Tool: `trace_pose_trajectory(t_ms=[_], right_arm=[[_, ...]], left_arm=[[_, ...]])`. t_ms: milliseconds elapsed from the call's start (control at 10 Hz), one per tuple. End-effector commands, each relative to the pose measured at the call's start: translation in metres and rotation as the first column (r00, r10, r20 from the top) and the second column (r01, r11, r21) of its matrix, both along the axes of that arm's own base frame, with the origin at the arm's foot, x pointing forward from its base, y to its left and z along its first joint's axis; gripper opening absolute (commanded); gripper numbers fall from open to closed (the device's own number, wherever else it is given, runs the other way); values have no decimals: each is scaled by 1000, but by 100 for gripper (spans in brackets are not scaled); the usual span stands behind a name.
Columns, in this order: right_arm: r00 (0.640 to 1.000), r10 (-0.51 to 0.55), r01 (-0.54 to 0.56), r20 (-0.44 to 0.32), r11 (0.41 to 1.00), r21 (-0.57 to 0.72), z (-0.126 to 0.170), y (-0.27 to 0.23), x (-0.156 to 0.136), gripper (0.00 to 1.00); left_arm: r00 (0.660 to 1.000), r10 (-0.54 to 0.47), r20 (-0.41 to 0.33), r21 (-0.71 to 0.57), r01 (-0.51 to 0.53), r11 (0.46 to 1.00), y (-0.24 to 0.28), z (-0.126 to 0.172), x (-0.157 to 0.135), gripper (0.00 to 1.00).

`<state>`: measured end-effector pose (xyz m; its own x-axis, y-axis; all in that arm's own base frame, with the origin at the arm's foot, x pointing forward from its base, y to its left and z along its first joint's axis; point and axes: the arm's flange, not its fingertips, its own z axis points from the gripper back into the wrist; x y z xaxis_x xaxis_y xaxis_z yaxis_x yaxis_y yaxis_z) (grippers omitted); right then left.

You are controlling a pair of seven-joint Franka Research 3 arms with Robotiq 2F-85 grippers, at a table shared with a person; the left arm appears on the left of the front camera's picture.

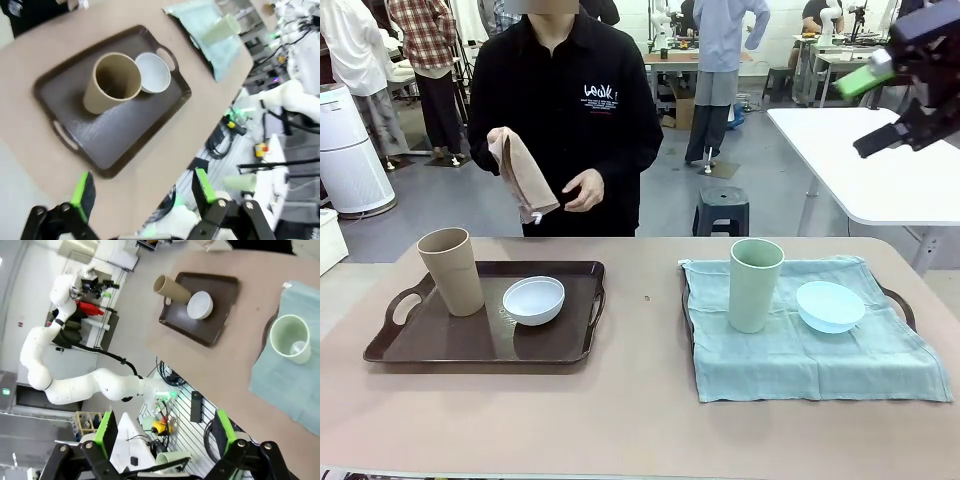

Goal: Set up a tray with a mat and arrange the tableware.
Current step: Pick up the Picnic Bowl and Reusable plastic cup from the Handle tray in front of the human's position and hold them in the air.

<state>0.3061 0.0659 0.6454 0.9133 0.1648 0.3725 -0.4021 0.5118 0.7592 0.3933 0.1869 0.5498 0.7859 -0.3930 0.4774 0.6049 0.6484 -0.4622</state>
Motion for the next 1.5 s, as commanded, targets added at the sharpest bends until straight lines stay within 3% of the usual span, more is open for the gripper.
trace_pose_trajectory(t_ms=[0,100,200,300,400,500,600,700,800,1000,1200,1400], right_arm=[[1000,26,-26,-4,997,-68,10,44,-7,100],[998,67,-66,4,991,-116,13,84,0,100],[993,110,-115,-35,977,-178,9,136,13,100],[990,132,-141,-58,966,-216,3,179,28,100],[987,143,-155,-70,963,-220,-5,220,44,100],[987,139,-154,-75,953,-261,-23,261,57,100],[983,165,-182,-82,937,-299,-46,295,68,100],[971,215,-239,-105,907,-347,-50,296,63,100],[982,181,-188,-53,951,-245,-41,281,34,100],[982,181,-188,-53,951,-245,-41,281,34,100],[977,194,-212,-89,924,-319,-69,313,64,100],[979,182,-205,-95,883,-423,-87,359,77,100]], left_arm=[[989,-105,102,114,93,989,3,6,14,100],[972,-187,142,224,153,962,2,3,35,100],[924,-323,206,343,241,908,-8,-2,54,100],[916,-312,251,380,204,902,-16,-9,74,100],[879,-364,307,383,236,893,-30,-22,93,100],[854,-428,295,350,320,880,-46,-33,105,100],[846,-500,185,293,438,850,-58,-38,114,100],[877,-478,38,217,460,861,-52,-28,109,100],[864,-441,243,367,339,866,-57,-37,110,100],[864,-441,243,367,339,866,-57,-37,110,100],[868,-450,212,338,366,867,-56,-40,113,100],[740,-629,239,330,547,769,-45,-51,126,100]])
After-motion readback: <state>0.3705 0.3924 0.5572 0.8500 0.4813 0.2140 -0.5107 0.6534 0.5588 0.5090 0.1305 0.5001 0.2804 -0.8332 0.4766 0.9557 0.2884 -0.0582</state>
